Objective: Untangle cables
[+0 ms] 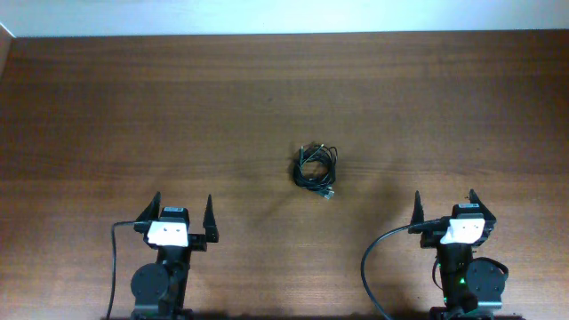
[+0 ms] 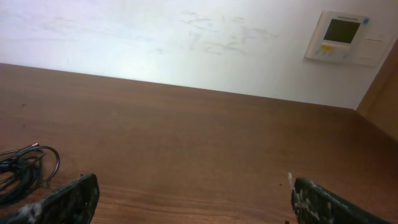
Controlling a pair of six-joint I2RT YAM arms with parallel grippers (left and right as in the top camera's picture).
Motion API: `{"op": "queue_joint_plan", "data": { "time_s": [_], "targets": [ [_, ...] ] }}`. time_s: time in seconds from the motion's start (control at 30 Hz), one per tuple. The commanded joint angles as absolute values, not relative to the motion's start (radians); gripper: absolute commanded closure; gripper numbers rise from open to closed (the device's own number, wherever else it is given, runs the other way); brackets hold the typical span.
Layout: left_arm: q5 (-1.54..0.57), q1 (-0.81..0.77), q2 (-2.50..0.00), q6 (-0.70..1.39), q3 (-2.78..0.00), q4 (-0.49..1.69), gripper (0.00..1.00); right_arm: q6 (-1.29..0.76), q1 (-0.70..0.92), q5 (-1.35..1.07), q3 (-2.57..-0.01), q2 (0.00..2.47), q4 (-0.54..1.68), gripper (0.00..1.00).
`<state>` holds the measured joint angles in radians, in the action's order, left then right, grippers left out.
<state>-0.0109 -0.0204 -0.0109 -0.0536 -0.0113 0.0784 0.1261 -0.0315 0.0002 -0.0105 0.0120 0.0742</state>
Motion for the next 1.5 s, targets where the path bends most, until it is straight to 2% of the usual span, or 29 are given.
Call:
{"op": "queue_joint_plan", "data": {
  "time_s": [0.0,0.77,0.97,1.33,1.47],
  "targets": [
    [-0.007,-0.023,-0.007,-0.069,-0.009,0.084,0.01,0.115,-0.039,0.012,-0.006,0.007,0.080,0.02],
    [0.007,-0.023,-0.007,-0.070,-0.009,0.084,0.01,0.115,-0.039,0.012,-0.006,0.007,0.080,0.02],
    [0.008,-0.023,-0.007,-0.070,-0.009,0.026,0.01,0.115,-0.039,0.012,-0.006,0.007,0.080,0.02],
    [0.007,-0.023,-0.007,-0.070,-0.009,0.083,0.01,0.115,-0.039,0.012,-0.006,0.007,0.080,0.02],
    [0.003,-0.023,-0.007,-0.069,-0.013,0.022,0.01,0.115,-0.039,0.012,-0.006,0.007,0.080,0.02]
  ]
}}
